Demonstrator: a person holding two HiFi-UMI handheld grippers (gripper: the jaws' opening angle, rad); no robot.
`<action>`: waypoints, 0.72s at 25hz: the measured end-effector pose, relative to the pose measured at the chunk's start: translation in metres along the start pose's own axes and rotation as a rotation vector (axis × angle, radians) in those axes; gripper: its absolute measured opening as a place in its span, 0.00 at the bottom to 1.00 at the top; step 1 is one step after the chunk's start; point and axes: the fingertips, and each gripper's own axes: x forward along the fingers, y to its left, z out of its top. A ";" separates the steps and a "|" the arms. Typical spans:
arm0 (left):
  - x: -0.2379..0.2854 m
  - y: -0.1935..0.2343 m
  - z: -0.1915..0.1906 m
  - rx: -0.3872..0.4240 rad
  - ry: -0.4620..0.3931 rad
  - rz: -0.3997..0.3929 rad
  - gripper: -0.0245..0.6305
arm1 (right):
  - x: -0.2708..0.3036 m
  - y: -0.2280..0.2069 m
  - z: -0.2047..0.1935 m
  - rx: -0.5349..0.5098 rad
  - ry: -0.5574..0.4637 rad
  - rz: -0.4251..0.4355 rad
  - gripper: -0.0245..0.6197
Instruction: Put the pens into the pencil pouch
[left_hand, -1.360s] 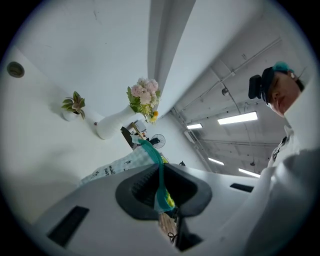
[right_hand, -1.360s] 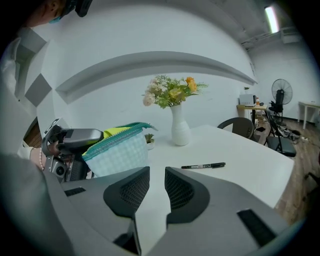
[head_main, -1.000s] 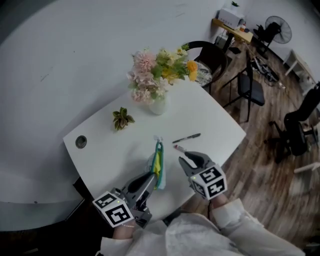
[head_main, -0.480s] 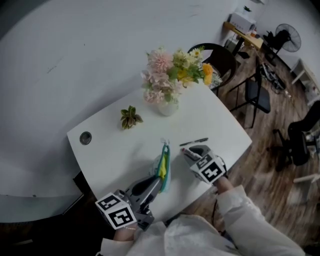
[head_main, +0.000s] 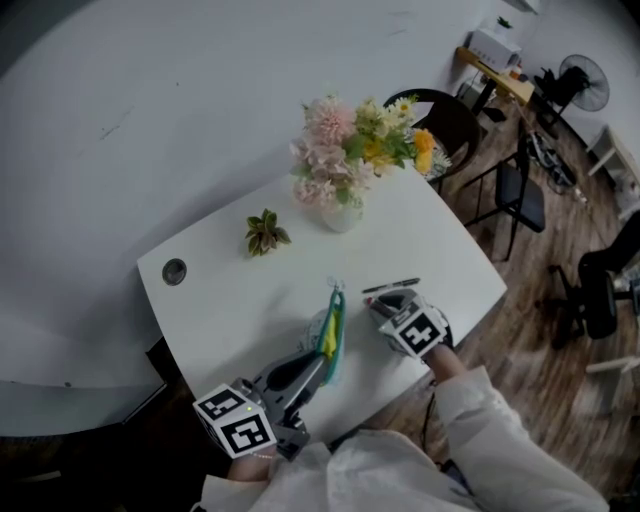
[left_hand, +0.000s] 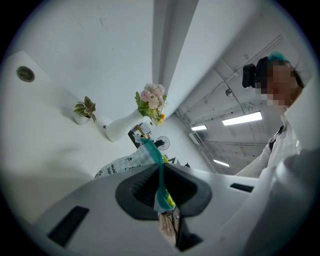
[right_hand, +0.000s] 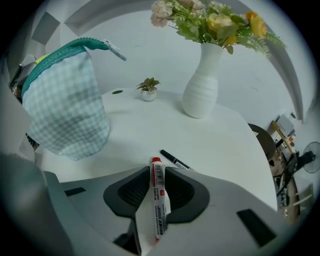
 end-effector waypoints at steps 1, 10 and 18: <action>0.000 0.000 0.000 0.000 -0.001 0.002 0.09 | 0.000 0.003 0.004 0.007 -0.018 0.014 0.18; -0.004 0.004 -0.007 0.001 0.012 0.037 0.09 | -0.015 0.009 0.008 -0.013 -0.111 -0.050 0.14; -0.009 0.005 -0.008 0.014 0.007 0.061 0.09 | -0.059 0.024 0.035 0.100 -0.366 -0.058 0.14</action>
